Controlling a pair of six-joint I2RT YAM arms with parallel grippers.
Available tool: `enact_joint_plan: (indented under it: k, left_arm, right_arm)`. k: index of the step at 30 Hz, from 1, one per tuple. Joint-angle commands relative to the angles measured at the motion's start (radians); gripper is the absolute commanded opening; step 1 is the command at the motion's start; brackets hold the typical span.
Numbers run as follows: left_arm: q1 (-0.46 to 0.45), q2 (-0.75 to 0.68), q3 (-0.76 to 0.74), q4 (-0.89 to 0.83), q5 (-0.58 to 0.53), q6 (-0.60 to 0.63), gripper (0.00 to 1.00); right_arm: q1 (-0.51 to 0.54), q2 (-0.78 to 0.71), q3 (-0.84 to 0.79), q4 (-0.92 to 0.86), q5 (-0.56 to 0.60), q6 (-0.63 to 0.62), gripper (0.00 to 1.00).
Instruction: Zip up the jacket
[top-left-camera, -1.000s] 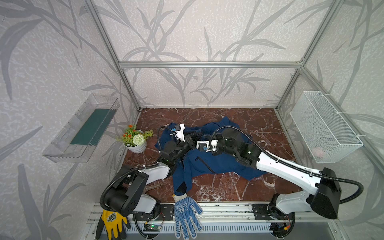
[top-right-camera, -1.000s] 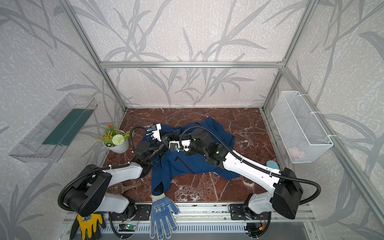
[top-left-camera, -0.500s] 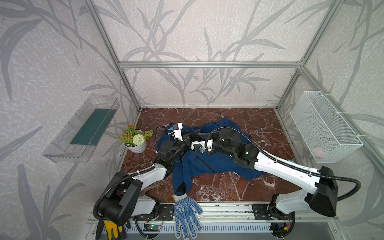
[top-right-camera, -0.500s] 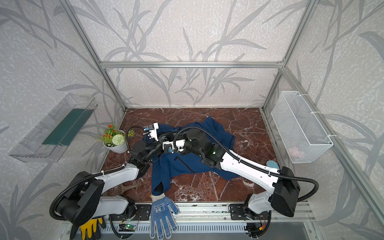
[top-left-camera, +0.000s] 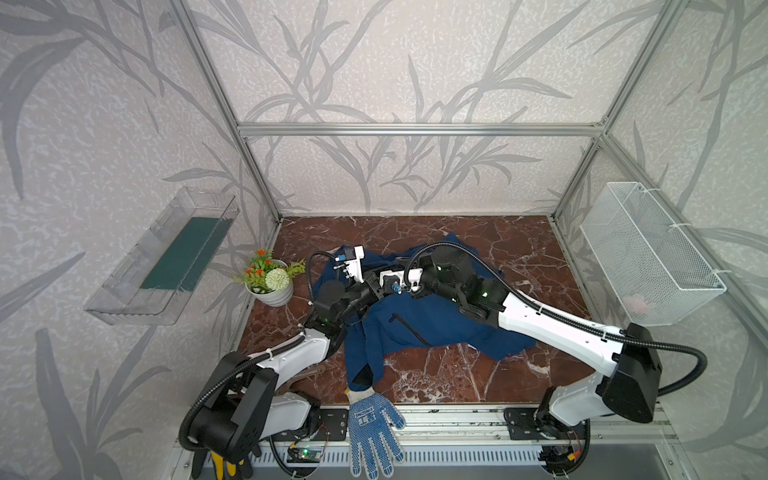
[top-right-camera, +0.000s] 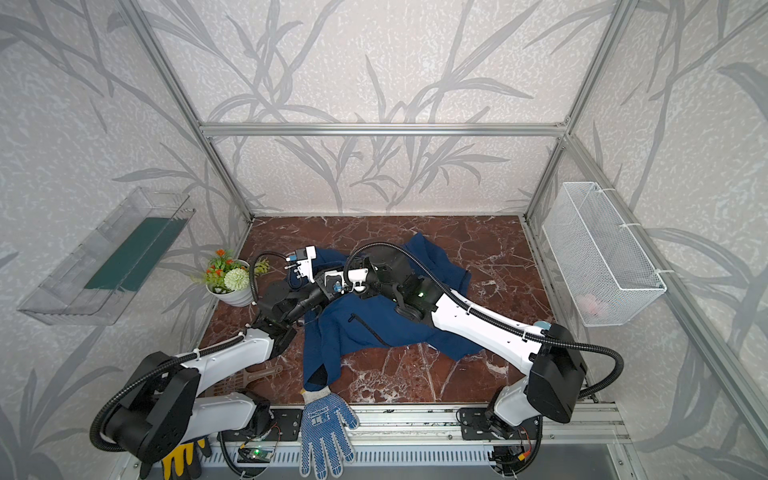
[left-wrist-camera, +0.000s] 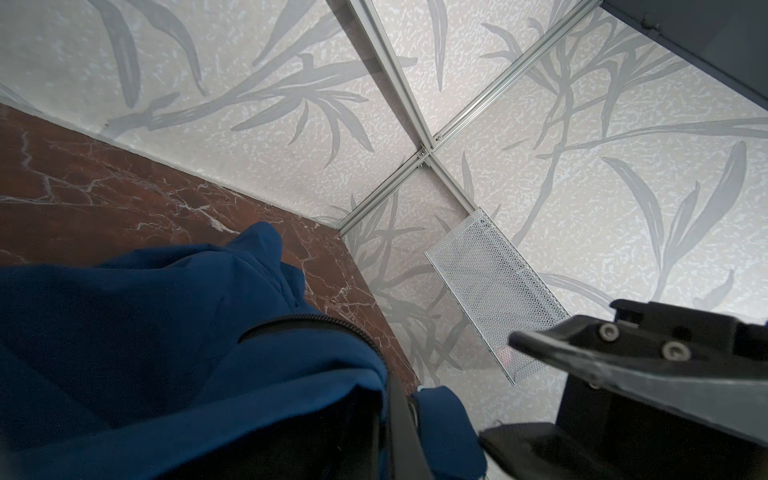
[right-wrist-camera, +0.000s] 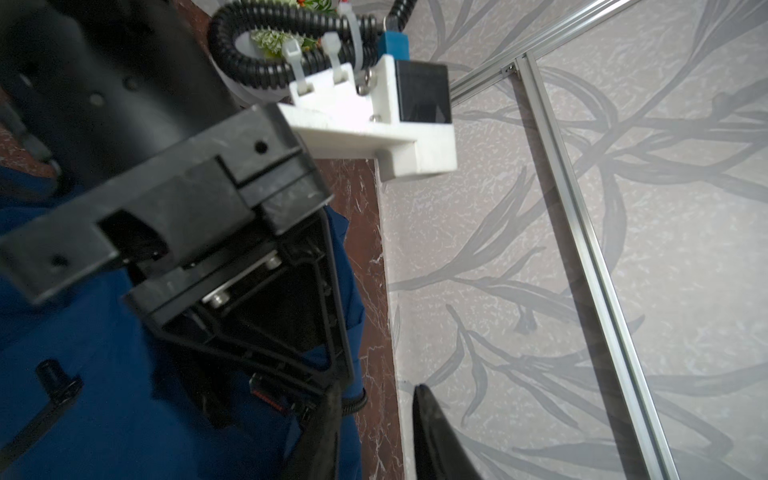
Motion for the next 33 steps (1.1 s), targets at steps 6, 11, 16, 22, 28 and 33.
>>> enact_joint_plan:
  k: [6, 11, 16, 22, 28, 33]
  left_arm:
    - [0.013, -0.027, 0.006, 0.005, 0.013, -0.011, 0.00]
    - [0.014, -0.022, 0.009, 0.003, 0.011, -0.011, 0.00]
    - [0.015, -0.021, 0.006, 0.005, 0.010, -0.013, 0.00]
    - [0.015, -0.021, 0.006, 0.007, 0.003, -0.014, 0.00]
    - [0.014, -0.021, 0.006, 0.005, 0.001, -0.011, 0.00]
    - [0.015, -0.023, 0.007, 0.009, 0.000, -0.012, 0.00]
  right_arm:
    - [-0.002, -0.024, -0.047, -0.003, -0.013, 0.011, 0.32]
    - [0.008, -0.034, -0.069, -0.009, -0.008, 0.016, 0.32]
    - [0.009, -0.036, -0.090, 0.016, -0.007, 0.026, 0.32]
    - [0.015, -0.018, -0.088, 0.031, 0.006, 0.020, 0.34]
    - [0.021, -0.017, -0.100, 0.054, 0.016, 0.013, 0.41]
    - [0.023, -0.007, -0.100, 0.066, 0.016, 0.017, 0.42]
